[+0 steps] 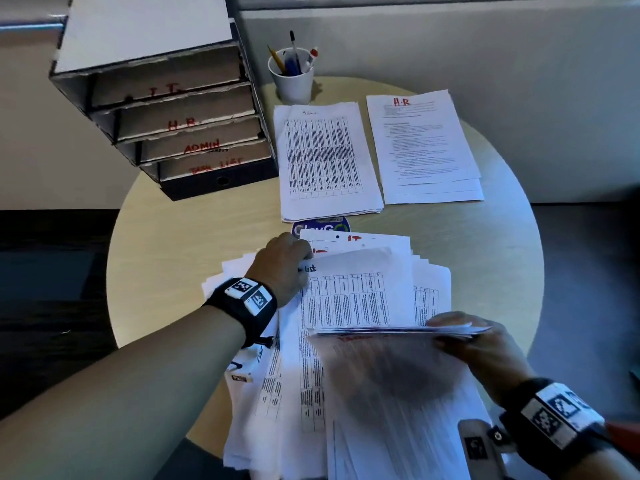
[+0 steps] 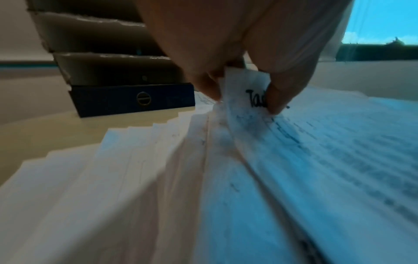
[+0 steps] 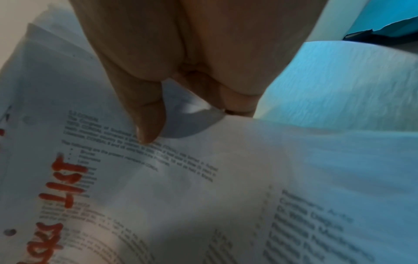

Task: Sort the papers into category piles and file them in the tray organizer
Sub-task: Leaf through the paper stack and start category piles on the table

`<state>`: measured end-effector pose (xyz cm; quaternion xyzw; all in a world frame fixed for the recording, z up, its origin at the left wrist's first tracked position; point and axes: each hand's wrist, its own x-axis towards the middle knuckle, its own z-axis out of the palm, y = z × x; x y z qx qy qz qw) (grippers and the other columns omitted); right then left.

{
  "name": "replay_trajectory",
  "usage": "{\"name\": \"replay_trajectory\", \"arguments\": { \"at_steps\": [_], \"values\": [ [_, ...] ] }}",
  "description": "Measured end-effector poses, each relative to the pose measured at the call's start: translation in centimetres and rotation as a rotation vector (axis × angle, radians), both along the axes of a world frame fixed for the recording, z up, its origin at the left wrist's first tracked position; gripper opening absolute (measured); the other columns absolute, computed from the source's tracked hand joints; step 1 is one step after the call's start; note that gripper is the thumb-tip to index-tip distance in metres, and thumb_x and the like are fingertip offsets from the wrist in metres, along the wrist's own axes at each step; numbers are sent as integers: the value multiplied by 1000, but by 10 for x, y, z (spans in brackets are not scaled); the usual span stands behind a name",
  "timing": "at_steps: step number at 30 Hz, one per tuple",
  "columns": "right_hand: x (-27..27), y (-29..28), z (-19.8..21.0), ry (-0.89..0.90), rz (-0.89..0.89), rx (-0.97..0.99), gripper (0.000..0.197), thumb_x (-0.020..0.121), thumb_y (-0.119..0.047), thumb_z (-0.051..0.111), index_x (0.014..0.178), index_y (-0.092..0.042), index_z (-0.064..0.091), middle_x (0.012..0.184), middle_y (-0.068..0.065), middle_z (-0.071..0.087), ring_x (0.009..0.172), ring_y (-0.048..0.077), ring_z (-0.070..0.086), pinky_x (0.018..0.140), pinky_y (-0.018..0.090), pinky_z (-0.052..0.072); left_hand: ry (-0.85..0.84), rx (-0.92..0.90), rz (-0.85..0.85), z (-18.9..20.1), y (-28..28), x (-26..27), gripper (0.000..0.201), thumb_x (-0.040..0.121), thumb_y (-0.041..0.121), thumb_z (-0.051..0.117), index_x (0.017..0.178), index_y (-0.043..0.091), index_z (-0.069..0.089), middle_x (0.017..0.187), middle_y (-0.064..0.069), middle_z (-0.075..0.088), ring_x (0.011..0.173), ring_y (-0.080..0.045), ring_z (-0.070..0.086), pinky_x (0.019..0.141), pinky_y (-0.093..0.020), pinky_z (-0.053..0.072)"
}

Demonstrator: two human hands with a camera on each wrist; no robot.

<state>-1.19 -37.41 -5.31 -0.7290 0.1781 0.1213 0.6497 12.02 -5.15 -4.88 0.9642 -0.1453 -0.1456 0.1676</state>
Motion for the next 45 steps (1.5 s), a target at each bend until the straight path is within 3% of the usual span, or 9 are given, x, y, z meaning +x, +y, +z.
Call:
{"name": "replay_trajectory", "arguments": {
  "at_steps": [15,18,21,24,28,35,39,42,45],
  "values": [
    [15,14,1,-18,62,8,22,62,-13,87,81,-13,77,92,11,75,80,19,68,72,22,55,-34,186,-188,18,15,13,36,105,42,38,91,17,60,90,-2,63,91,-30,60,71,-33,43],
    [16,15,-3,-117,52,-73,34,55,-37,92,76,-14,77,119,-2,69,104,8,66,87,23,52,-256,-21,-259,17,22,8,22,99,31,58,108,19,73,125,-10,65,110,-34,61,86,-43,52],
    [17,20,1,-204,145,-184,24,66,-2,85,71,-24,76,131,-20,59,121,3,57,97,24,47,-100,-304,-331,37,14,-21,22,100,35,54,104,22,71,104,4,69,96,-18,63,83,-37,53],
    [15,26,3,-283,208,-226,39,66,10,82,72,-28,77,119,-6,70,109,8,66,92,31,53,121,-477,-355,57,5,-57,29,97,44,51,101,23,70,94,10,70,87,-7,64,79,-28,51],
    [10,30,13,-227,182,-170,49,69,10,79,69,-38,78,79,-9,76,73,6,70,72,28,57,358,-838,180,56,15,-55,33,85,45,60,108,24,71,104,7,74,97,-6,67,86,-22,53],
    [1,25,30,-250,124,-201,40,70,10,78,75,-30,75,80,-13,74,75,6,70,67,12,52,252,239,-13,8,17,1,70,84,43,71,144,27,40,139,-8,42,127,-32,40,101,-44,42],
    [3,26,29,-269,-28,-143,82,73,4,78,129,-49,51,104,-13,73,90,8,70,77,28,59,242,165,78,9,7,6,52,86,15,64,134,25,46,133,-5,48,125,-31,46,97,-42,40],
    [6,27,30,-239,-39,-231,107,73,2,79,150,-43,20,77,-17,73,66,4,65,70,27,58,208,40,123,6,12,3,44,87,10,62,128,22,52,131,-6,52,118,-35,55,94,-41,46],
    [4,30,25,-220,26,-192,74,76,3,77,128,-44,55,74,-11,74,67,4,67,69,33,59,236,-143,171,6,16,-3,47,80,-11,52,117,17,59,122,-7,59,105,-35,58,85,-45,52]
  ]
}}
